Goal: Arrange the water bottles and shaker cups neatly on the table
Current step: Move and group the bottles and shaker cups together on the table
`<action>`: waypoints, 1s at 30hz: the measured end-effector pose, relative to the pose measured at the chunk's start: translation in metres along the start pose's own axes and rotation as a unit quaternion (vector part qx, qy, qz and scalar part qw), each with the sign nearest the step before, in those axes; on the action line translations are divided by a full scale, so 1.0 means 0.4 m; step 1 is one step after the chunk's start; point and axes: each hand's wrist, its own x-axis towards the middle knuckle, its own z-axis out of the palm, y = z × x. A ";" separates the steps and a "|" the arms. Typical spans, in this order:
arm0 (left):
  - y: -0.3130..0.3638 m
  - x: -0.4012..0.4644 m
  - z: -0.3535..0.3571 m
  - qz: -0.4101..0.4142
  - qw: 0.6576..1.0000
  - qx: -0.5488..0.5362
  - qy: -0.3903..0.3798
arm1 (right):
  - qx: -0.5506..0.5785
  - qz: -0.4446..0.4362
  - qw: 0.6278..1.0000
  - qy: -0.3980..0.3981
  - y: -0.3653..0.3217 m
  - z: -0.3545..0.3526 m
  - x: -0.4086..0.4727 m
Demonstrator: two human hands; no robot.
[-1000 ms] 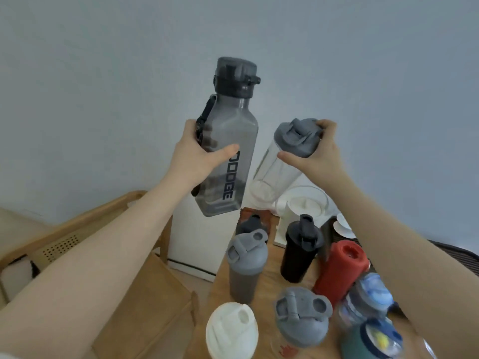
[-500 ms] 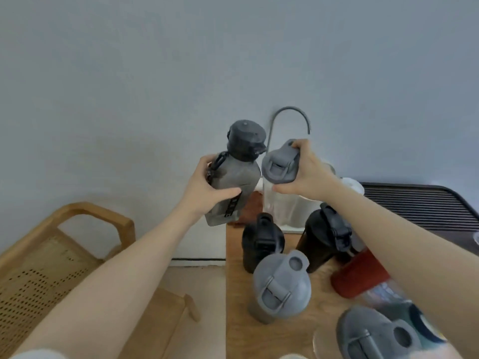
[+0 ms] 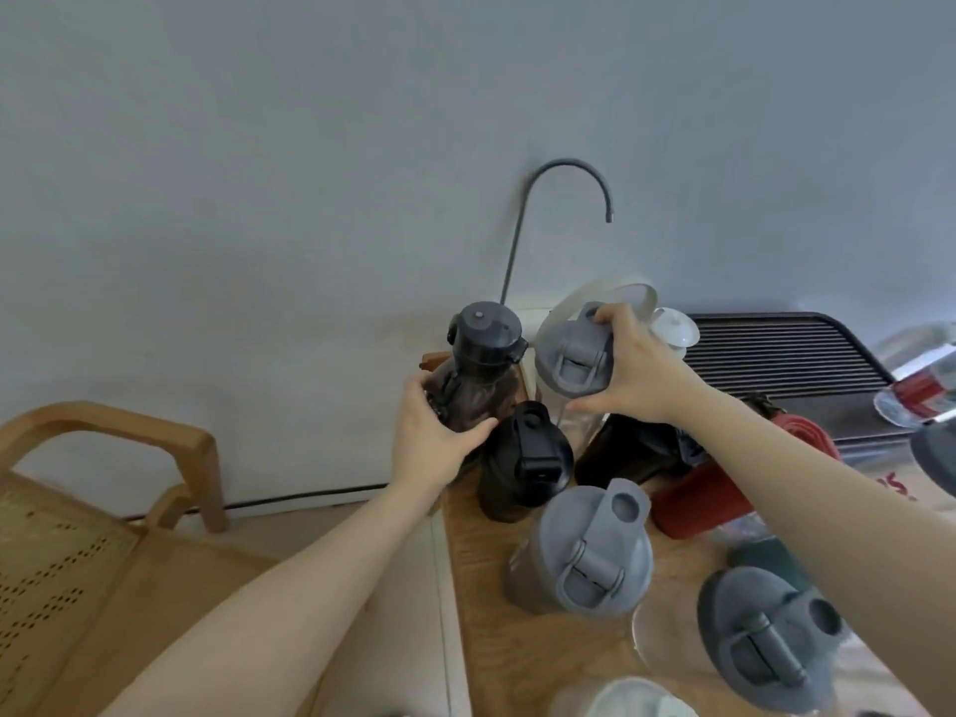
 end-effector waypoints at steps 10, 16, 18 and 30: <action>-0.011 -0.026 -0.022 0.000 0.997 0.076 -0.009 | -0.116 -0.021 0.990 -0.078 0.000 0.045 -0.044; -0.013 -0.066 -0.022 -0.023 0.995 0.077 -0.062 | -0.168 -0.062 0.977 -0.115 0.033 0.046 -0.066; -0.001 -0.088 -0.024 0.008 0.995 0.096 -0.037 | -0.178 -0.075 0.974 -0.120 0.047 0.038 -0.071; 0.062 -0.167 -0.045 0.337 0.775 0.455 -0.282 | -0.099 -0.104 0.988 -0.056 0.042 0.060 -0.088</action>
